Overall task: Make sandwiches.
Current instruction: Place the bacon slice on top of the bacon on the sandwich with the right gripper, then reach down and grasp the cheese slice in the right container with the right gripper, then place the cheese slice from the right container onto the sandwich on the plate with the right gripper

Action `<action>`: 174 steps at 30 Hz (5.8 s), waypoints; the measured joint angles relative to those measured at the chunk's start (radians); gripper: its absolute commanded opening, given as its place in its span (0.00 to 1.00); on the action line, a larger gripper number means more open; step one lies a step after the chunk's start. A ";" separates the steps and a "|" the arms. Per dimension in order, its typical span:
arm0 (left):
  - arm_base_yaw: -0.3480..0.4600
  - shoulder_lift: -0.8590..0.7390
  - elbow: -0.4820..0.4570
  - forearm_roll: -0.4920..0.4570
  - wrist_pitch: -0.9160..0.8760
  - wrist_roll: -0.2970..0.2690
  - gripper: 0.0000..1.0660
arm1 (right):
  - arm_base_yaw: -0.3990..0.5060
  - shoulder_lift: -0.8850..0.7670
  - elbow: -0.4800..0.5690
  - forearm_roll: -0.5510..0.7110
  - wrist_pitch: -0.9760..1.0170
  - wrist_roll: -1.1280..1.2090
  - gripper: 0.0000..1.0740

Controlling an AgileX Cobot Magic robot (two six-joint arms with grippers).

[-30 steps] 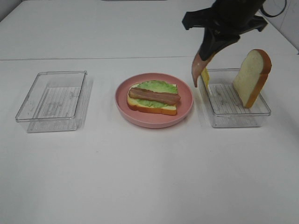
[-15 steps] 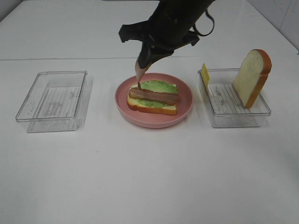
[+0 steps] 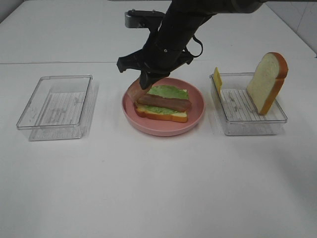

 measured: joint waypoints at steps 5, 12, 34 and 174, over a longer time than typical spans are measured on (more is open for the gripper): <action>0.000 0.000 0.000 0.000 0.000 0.000 0.95 | 0.000 0.022 0.000 -0.155 -0.010 0.084 0.00; 0.000 0.000 0.000 0.000 0.000 0.000 0.95 | 0.000 0.048 0.000 -0.290 -0.021 0.154 0.00; 0.000 0.000 0.000 0.000 0.000 0.000 0.95 | 0.000 0.062 0.000 -0.387 -0.022 0.154 0.91; 0.000 0.000 0.000 0.000 0.000 0.000 0.95 | -0.268 0.080 -0.070 -0.315 0.132 0.100 0.00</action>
